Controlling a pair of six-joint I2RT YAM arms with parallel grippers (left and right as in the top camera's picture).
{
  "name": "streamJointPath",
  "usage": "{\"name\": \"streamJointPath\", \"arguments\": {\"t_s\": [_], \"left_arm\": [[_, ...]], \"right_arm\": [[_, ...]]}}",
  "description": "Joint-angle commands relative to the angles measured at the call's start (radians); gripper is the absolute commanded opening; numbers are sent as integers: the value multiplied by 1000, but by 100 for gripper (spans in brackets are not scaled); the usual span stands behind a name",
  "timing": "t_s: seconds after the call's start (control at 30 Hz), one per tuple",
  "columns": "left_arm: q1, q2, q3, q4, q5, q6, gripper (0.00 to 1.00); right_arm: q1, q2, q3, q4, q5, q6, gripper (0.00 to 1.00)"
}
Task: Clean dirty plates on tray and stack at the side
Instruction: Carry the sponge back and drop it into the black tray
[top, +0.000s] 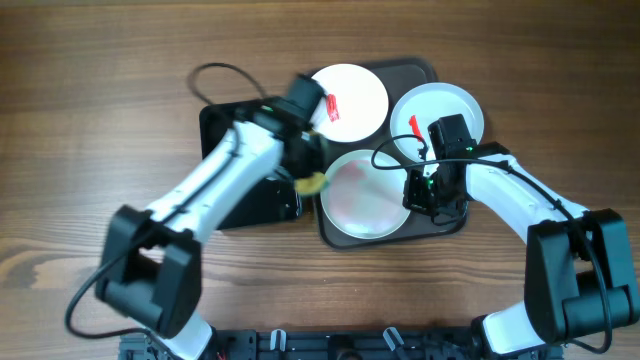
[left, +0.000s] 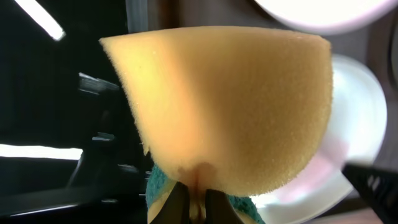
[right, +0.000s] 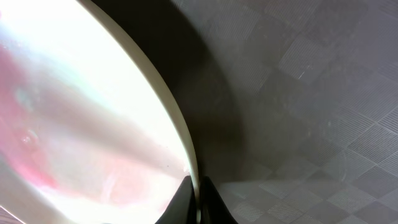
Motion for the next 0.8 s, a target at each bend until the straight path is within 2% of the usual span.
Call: {"name": "streamJointPath", "arguments": {"t_s": [0.0, 0.1, 0.27, 0.47, 0.77], "left_arm": [[68, -39, -3, -33, -87, 77, 4], [86, -15, -6, -53, -247, 76, 4], [97, 40, -47, -26, -363, 76, 4], [121, 93, -114, 36, -396, 79, 4], [122, 104, -117, 52, -396, 114, 4]], "right_arm": [[-3, -8, -6, 2, -8, -37, 4], [-3, -8, -6, 10, -61, -83, 4], [-3, -8, -6, 13, -66, -101, 4], [-3, -8, -6, 11, -67, -103, 4], [-3, -8, -6, 14, -66, -102, 5]]}}
